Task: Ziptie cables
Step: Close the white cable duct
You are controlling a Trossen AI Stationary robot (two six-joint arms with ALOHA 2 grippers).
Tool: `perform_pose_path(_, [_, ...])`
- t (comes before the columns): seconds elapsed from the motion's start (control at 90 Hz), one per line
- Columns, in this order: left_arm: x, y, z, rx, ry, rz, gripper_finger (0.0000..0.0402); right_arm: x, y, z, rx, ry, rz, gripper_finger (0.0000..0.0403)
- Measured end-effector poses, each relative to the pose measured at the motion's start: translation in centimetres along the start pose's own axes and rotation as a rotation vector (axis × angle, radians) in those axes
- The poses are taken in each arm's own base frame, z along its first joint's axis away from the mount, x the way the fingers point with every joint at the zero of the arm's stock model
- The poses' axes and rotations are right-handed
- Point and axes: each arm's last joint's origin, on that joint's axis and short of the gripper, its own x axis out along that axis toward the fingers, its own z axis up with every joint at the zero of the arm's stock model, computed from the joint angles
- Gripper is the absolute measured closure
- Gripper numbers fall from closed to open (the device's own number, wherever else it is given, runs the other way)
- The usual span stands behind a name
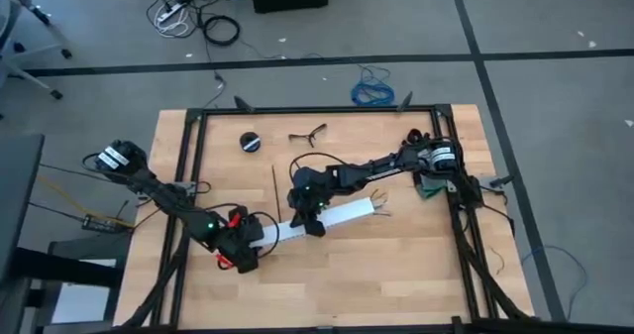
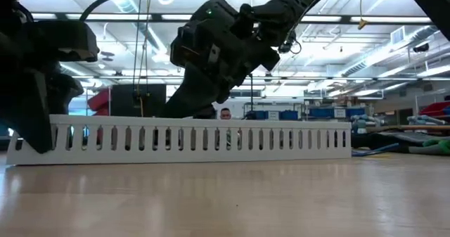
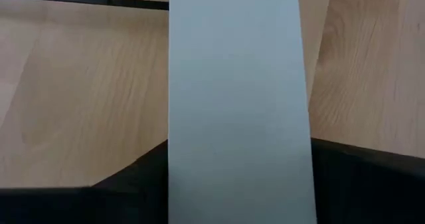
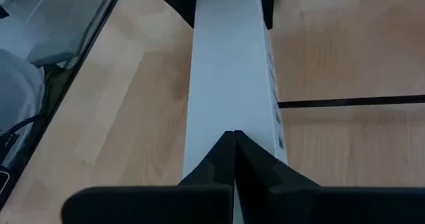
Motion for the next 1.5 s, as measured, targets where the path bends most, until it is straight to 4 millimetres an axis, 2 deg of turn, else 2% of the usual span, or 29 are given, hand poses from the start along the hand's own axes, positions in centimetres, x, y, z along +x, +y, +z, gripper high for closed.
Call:
perform_pose_path(0.333, [0.0,0.0,0.0,-0.001,0.0,-0.007,0.0168,-2.5,1.9,2.0,-0.042,-0.059,-0.009,0.0402])
perform_pose_path(0.522, [0.0,-0.1,0.1,0.037,-0.01,-0.019,0.0148,-2.7,2.0,2.3,-0.015,-0.087,-0.025,0.0388])
perform_pose_path(0.722, [-0.2,-0.5,1.1,0.065,0.032,-0.104,0.0104,-3.5,2.1,3.6,0.039,-0.107,-0.024,0.0319])
perform_pose_path(0.956, [-1.3,-0.8,2.6,0.165,0.038,-0.048,0.0076,-5.6,3.6,6.1,-0.004,-0.105,-0.023,0.0211])
perform_pose_path(1.1, [-2.9,-0.4,4.3,0.236,0.081,0.055,0.0074,-7.6,4.7,7.6,-0.03,-0.07,-0.03,0.0167])
perform_pose_path(1.267, [-5.7,-0.4,6.6,0.334,0.04,0.217,0.0079,-10.6,6.3,8.9,-0.02,-0.001,-0.106,0.0149])
perform_pose_path(1.389, [-7.9,-0.9,8.2,0.345,-0.027,0.205,0.008,-13.0,8.1,9.0,-0.02,0.034,-0.183,0.0147])
perform_pose_path(1.5, [-9.3,-1.2,8.2,0.348,-0.068,0.169,0.008,-15.0,10.3,8.3,0.008,0.108,-0.249,0.0151])
